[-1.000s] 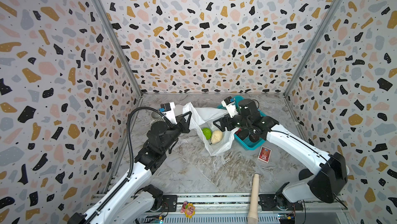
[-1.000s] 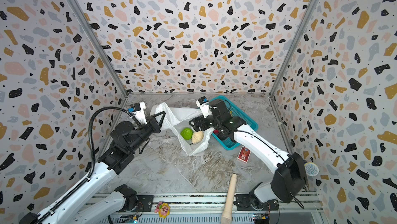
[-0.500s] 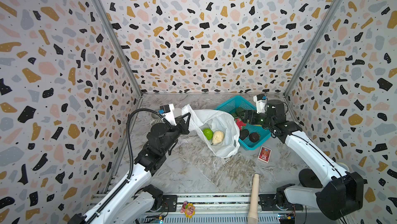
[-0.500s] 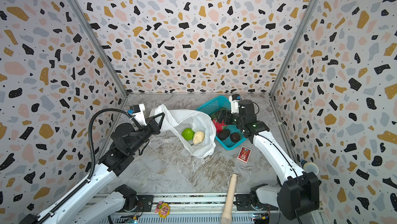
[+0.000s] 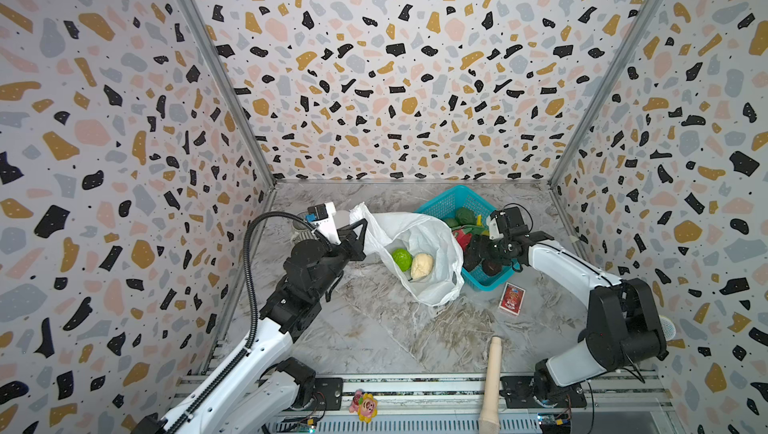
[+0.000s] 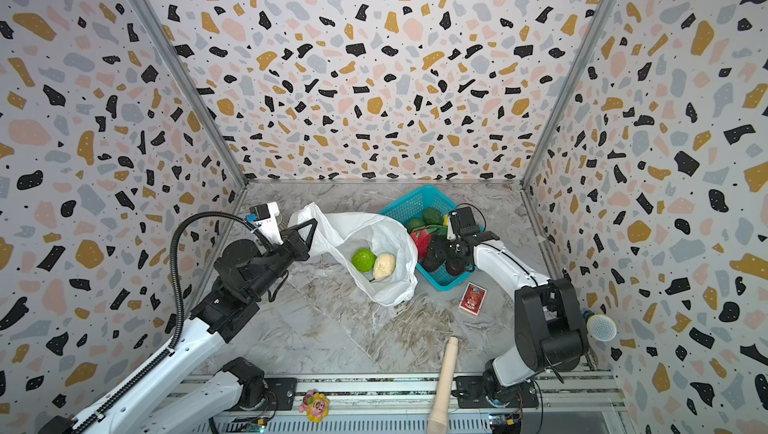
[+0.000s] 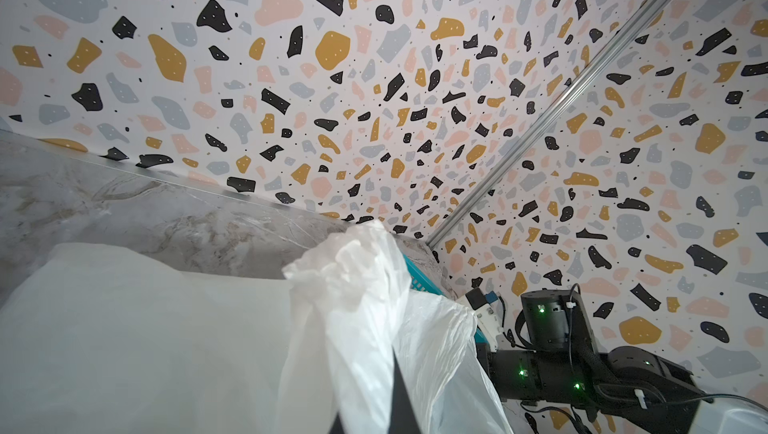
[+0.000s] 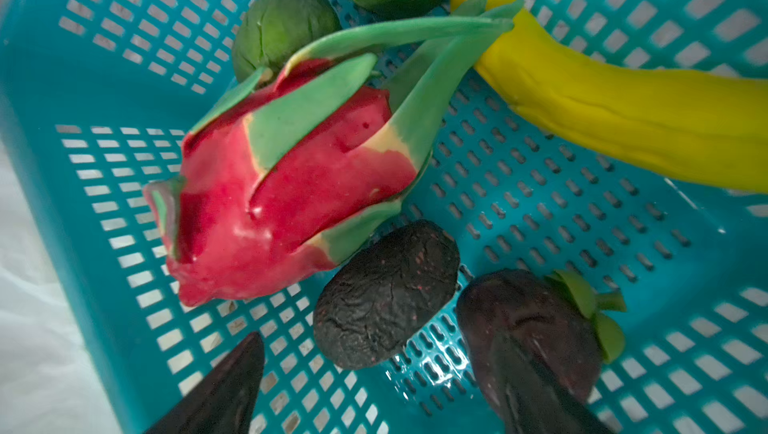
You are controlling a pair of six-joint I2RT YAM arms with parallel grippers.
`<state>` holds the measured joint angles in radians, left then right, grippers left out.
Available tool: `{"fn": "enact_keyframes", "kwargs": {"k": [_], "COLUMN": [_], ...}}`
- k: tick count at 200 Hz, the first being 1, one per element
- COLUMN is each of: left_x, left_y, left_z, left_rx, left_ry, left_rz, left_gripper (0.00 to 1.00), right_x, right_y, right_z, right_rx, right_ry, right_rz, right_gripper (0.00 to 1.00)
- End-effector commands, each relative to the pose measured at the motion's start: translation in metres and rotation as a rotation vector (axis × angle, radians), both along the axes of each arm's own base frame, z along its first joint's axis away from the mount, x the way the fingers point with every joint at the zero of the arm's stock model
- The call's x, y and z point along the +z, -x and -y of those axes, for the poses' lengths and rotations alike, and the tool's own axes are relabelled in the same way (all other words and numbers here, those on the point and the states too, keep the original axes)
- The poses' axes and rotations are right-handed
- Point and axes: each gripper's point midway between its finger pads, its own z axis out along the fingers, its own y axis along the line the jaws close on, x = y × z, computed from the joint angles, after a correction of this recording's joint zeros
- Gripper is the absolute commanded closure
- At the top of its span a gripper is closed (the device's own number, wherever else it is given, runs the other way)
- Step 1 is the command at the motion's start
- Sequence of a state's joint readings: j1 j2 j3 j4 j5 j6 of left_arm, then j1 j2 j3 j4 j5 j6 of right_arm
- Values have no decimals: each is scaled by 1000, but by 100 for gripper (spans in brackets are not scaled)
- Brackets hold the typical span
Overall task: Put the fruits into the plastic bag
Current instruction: 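Lower the right gripper into the basket and grasp the dark avocado, then carry the avocado with the right gripper into the bag and release it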
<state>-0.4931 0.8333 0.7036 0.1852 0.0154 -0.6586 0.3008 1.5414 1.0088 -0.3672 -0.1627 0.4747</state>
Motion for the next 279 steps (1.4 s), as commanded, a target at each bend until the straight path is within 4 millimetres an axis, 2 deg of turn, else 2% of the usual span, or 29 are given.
{"fn": "enact_keyframes", "kwargs": {"k": [1, 39, 80, 99, 122, 140, 153, 183, 208, 228, 240, 266, 279], "left_x": [9, 8, 7, 7, 7, 8, 8, 7, 9, 9, 8, 8, 9], "left_y": [2, 2, 1, 0, 0, 1, 0, 0, 0, 0, -1, -1, -1], "left_z": [-2, -3, -2, -2, -2, -2, -2, -1, -1, 0, 0, 2, 2], "left_rx": [10, 12, 11, 11, 11, 11, 12, 9, 6, 3, 2, -5, -7], "left_ry": [4, 2, -1, -3, -6, -5, -7, -8, -9, -15, -18, -15, -15], "left_rz": [34, 31, 24, 25, 25, 26, 27, 25, 29, 32, 29, 31, 32], "left_gripper": [100, 100, 100, 100, 100, 100, 100, 100, 100, 100, 100, 100, 100], "right_x": [-11, -31, -49, -55, -59, -51, -43, -10, 33, 83, 121, 199, 226], "right_y": [3, 4, -5, -9, -9, -10, -11, -13, -12, -8, -1, 32, 54], "right_z": [-3, -6, -1, 0, 0, 0, 0, 2, -2, -16, -29, -60, -79], "right_rx": [9, 19, 8, 4, 6, 5, 2, -11, 0, 62, 125, 294, 397], "right_ry": [53, 96, 163, 180, 183, 176, 172, 153, 96, -4, -78, -209, -267], "right_rz": [-24, -59, -70, -72, -72, -46, -26, 50, 160, 307, 425, 663, 739], "right_gripper": [14, 15, 17, 27, 47, 59, 63, 66, 67, 67, 67, 67, 67]}}
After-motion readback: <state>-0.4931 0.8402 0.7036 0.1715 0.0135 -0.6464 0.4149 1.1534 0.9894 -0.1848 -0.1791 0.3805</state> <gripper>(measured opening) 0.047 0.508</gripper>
